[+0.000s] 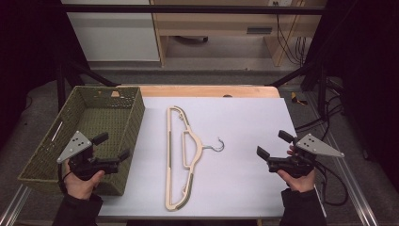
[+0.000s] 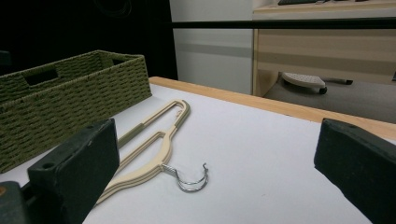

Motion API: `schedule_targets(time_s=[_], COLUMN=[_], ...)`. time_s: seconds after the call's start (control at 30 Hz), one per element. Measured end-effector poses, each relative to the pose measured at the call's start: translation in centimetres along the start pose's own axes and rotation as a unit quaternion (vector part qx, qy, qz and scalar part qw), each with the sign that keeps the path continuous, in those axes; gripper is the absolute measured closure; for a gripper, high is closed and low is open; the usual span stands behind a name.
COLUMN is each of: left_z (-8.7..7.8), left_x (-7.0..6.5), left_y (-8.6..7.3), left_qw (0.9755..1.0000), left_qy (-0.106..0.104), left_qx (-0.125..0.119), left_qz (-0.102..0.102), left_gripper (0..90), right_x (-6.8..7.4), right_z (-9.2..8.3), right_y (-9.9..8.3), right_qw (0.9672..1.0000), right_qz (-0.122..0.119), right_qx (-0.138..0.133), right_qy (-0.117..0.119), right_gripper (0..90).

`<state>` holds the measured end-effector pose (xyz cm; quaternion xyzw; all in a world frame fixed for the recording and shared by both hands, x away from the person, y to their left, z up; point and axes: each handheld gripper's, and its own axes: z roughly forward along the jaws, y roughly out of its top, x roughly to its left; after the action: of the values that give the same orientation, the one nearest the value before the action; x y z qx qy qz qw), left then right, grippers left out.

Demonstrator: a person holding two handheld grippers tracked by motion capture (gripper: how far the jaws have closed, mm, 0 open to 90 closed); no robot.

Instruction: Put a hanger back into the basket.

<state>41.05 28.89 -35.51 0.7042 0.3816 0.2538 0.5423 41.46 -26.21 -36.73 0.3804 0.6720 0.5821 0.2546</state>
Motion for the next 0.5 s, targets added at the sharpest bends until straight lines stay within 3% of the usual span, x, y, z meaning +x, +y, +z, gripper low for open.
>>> schedule_targets(time_s=[0.2,0.5], left_z=[0.3,3.1], left_x=[-1.6,-5.3], left_y=[0.3,-0.4], left_qw=[0.9999,0.9983], left_qy=[-0.011,-0.042], left_qx=[0.001,0.036], left_qz=[0.003,0.018], left_gripper=[2.5,4.1], right_x=[0.0,0.3], right_z=[0.1,0.4], right_y=[-0.1,0.0], right_qw=[1.0,0.9999], right_qz=[0.002,-0.002], right_qx=[0.004,0.012], right_qy=[-0.002,0.0], right_gripper=[1.0,1.4])
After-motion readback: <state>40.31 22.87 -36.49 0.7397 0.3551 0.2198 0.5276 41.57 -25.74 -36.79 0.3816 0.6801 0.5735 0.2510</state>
